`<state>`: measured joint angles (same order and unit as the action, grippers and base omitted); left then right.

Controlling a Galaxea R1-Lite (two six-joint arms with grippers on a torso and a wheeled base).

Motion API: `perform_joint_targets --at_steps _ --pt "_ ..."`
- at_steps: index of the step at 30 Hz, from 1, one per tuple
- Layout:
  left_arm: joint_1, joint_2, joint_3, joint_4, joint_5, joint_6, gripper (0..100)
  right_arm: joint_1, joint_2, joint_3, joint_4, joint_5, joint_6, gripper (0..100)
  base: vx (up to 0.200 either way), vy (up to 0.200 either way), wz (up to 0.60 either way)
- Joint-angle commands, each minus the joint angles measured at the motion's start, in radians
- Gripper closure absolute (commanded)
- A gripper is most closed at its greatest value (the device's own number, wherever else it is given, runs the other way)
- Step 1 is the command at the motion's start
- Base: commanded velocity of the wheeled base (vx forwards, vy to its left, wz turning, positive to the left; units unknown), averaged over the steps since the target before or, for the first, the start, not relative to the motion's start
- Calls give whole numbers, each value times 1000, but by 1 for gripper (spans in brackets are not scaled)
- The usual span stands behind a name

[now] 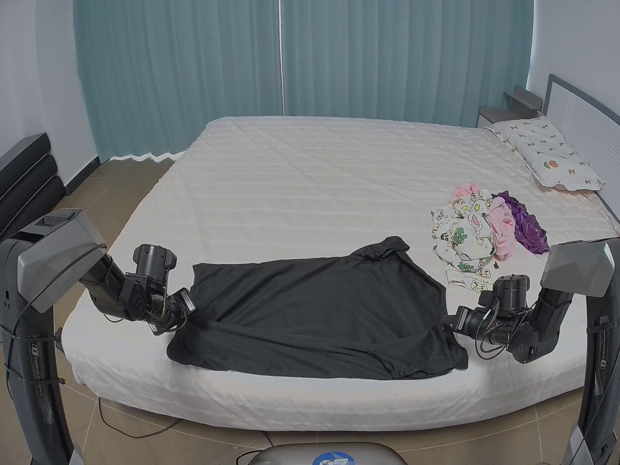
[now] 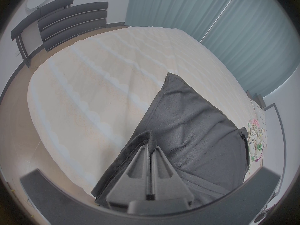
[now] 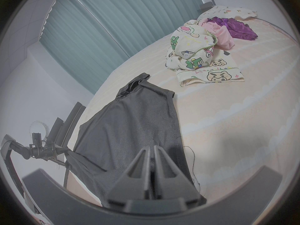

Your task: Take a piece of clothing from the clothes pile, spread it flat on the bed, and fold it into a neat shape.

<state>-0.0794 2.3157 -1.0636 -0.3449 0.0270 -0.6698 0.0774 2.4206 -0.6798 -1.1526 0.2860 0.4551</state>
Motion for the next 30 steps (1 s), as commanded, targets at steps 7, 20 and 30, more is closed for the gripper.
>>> perform_joint_targets --at_steps 7,20,30 --pt "1 4 1 -2 1 -1 100 5 -2 25 -19 25 -19 0 0 0 0" --pt "1 8 -1 0 1 -1 100 31 40 -7 19 75 -95 100 0 0 0" --pt "1 8 -1 0 -1 -2 100 -10 11 -11 4 73 -79 100 0 0 0"
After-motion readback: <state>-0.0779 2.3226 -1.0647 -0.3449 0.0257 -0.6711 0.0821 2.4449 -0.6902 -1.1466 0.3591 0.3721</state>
